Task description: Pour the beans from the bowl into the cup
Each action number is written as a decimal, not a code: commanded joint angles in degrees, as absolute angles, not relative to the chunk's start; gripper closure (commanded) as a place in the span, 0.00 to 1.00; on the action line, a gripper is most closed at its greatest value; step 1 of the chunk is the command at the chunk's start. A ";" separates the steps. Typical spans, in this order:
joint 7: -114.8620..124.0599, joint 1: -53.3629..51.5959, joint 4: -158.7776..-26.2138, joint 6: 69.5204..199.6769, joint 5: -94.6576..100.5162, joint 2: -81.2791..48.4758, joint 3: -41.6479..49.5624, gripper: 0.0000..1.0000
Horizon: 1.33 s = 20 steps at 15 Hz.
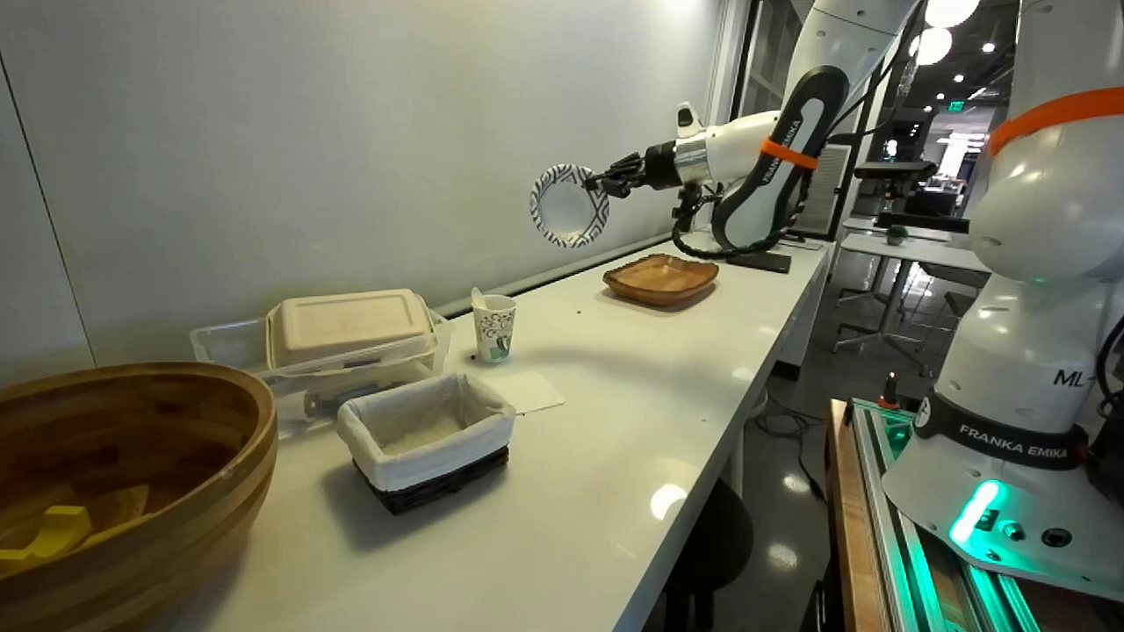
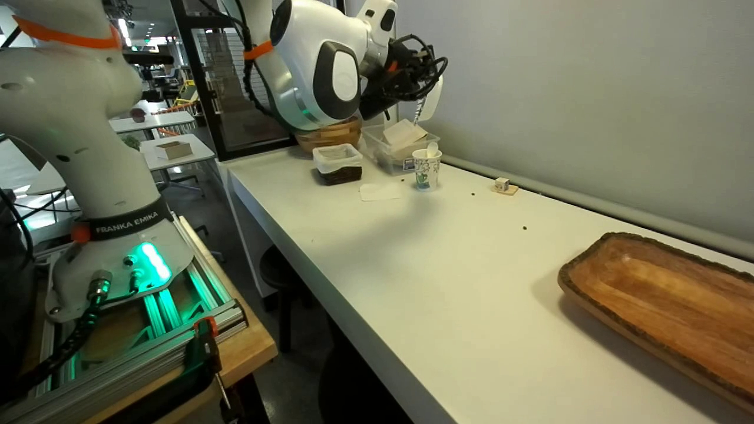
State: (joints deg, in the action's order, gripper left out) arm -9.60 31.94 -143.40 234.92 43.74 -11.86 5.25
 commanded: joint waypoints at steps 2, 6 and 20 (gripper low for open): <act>9.26 33.10 -140.45 226.35 46.64 -8.92 2.65 0.99; 25.06 39.82 -136.86 222.36 54.97 -10.98 -2.32 0.99; 81.45 49.62 -122.35 225.73 104.43 -27.07 0.66 0.99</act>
